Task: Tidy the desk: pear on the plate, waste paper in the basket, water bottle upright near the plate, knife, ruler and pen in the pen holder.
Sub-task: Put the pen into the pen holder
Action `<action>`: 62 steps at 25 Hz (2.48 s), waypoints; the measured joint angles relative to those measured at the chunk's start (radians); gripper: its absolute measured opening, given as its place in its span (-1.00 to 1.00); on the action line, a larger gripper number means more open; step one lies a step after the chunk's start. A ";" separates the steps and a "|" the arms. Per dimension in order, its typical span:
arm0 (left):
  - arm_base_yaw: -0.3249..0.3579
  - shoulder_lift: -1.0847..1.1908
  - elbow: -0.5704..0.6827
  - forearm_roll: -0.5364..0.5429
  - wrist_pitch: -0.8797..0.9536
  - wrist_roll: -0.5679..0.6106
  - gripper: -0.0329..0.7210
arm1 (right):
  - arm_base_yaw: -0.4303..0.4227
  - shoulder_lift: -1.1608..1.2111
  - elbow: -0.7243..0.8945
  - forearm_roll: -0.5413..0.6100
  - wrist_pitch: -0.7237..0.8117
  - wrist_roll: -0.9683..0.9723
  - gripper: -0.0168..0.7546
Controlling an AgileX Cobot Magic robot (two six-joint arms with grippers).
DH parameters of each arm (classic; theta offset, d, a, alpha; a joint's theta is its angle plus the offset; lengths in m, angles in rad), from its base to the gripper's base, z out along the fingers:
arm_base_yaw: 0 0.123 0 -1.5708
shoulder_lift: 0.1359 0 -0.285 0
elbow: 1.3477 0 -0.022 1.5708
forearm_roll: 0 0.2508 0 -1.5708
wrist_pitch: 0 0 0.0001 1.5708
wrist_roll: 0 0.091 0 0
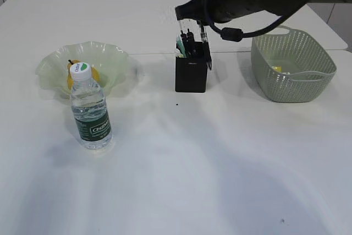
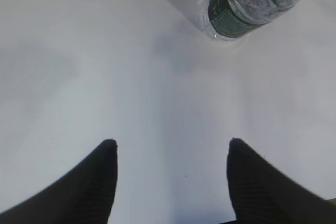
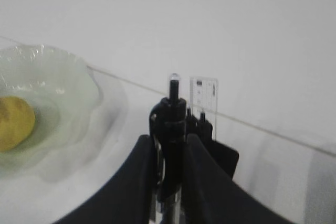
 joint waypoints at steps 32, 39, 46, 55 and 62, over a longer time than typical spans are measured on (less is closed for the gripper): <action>0.000 0.000 0.000 0.000 -0.002 0.000 0.32 | -0.112 0.285 -0.131 -0.053 -0.458 -0.034 -0.68; 0.000 0.000 0.000 0.000 -0.009 0.000 0.32 | -0.127 0.329 -0.133 -0.053 -0.466 -0.037 -0.66; 0.000 0.000 0.000 0.000 -0.015 0.000 0.32 | -0.127 0.343 -0.133 -0.053 -0.468 -0.038 -0.43; 0.000 0.000 0.000 0.000 -0.015 0.000 0.32 | -0.127 0.339 -0.133 -0.053 -0.457 0.060 -0.04; 0.000 0.000 0.000 0.000 -0.015 0.000 0.32 | -0.127 0.241 -0.133 -0.074 -0.224 0.111 -0.03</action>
